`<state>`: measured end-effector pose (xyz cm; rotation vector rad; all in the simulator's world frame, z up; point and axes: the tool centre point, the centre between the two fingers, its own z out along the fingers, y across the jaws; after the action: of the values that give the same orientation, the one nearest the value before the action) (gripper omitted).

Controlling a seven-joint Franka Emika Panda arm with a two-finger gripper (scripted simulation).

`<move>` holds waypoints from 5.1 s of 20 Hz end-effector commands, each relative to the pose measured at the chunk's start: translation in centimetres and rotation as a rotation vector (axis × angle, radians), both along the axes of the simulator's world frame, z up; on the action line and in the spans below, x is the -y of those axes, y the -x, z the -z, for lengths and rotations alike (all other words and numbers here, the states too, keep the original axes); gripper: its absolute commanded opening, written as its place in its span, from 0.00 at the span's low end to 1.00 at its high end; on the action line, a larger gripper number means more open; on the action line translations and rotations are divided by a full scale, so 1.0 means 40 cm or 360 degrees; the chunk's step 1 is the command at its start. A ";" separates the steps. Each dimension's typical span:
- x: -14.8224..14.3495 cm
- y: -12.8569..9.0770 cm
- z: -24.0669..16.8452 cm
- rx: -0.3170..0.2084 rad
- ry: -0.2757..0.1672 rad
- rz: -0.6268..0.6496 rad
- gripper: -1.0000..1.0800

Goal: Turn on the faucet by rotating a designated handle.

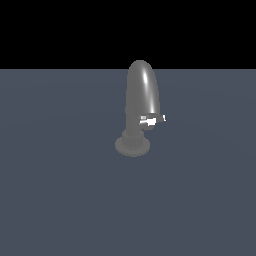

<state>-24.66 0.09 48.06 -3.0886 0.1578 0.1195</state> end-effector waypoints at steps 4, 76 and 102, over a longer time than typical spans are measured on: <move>-0.007 -0.047 0.001 -0.0095 -0.0034 0.0076 0.00; 0.219 -0.704 0.596 -0.2161 -0.0796 0.1747 0.00; 0.259 -0.679 0.762 -0.2502 -0.0932 0.2044 0.00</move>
<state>2.50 -10.25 17.56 -1.1848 1.5300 1.8212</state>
